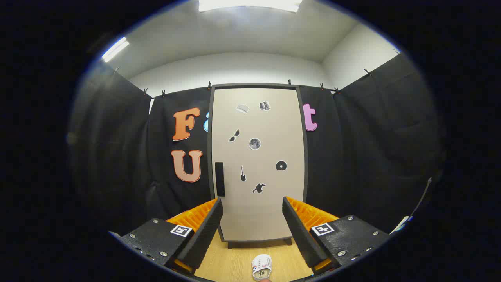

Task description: Open the shoe cabinet door, grab the shoes and put them into the shoe cabinet, then close the shoe cabinet door.

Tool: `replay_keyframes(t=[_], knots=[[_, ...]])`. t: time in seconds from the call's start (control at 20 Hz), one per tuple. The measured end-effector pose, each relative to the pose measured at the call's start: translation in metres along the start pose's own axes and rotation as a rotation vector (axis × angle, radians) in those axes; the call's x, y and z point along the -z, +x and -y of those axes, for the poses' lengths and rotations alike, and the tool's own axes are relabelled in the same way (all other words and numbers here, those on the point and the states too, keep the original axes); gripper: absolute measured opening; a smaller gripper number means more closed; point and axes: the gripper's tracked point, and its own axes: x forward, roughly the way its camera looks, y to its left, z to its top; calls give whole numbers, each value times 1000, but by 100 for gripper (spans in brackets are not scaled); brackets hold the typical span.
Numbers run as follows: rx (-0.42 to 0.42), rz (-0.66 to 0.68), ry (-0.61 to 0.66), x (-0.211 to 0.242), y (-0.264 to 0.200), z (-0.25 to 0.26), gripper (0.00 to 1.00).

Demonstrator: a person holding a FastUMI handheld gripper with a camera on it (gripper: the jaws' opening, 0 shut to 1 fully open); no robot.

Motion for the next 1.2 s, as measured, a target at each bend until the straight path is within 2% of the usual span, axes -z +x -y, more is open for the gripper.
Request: replay_keyframes(t=[0.9, 1.2], knots=[[-13, -6, 9, 7, 10, -14, 95], [-46, -6, -5, 7, 44, -38, 95]])
